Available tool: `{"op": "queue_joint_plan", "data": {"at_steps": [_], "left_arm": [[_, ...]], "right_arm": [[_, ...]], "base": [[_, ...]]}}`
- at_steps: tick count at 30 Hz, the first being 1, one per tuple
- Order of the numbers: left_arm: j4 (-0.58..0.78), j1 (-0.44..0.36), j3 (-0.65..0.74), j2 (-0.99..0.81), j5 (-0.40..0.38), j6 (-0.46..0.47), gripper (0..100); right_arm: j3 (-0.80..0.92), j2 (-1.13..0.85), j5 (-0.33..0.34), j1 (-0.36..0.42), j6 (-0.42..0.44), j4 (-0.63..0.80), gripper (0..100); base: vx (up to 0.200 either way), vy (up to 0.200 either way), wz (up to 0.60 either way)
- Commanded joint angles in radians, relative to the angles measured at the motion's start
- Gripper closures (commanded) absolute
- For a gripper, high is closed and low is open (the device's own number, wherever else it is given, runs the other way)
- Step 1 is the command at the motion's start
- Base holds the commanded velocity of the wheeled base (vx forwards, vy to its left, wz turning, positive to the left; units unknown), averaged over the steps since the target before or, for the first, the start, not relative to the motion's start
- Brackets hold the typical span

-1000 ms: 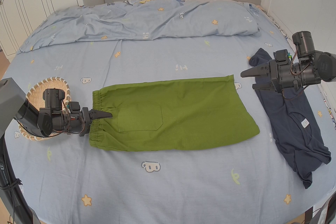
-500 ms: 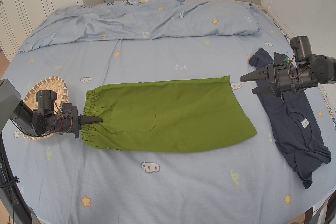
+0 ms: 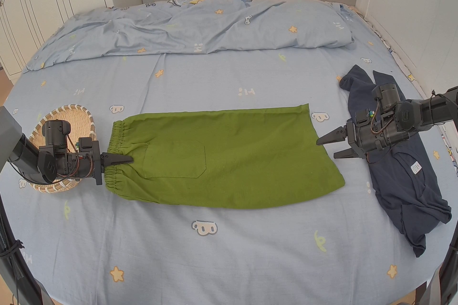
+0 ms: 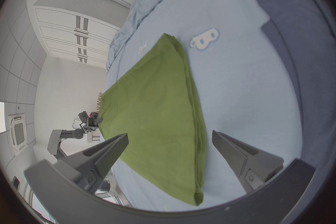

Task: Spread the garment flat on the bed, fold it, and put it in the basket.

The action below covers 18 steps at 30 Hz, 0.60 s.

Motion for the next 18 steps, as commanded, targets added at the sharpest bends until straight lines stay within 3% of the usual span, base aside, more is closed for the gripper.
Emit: {"op": "queue_joint_plan", "data": {"at_steps": [1,7,18], "left_arm": [[-0.001,-0.004,0.001,-0.011,0.02,0.001,100],[0.001,-0.032,0.006,-0.011,0.1,0.031,100],[0.004,-0.038,0.014,-0.019,0.105,0.034,100]], "right_arm": [[-0.006,0.057,0.001,-0.001,-0.002,0.002,0],[-0.019,0.085,0.001,0.009,-0.004,0.019,0],[-0.075,0.131,0.042,0.039,-0.03,0.097,0]], "base": [[0.0,0.0,0.0],[0.0,0.0,0.0],[0.0,0.0,0.0]]}}
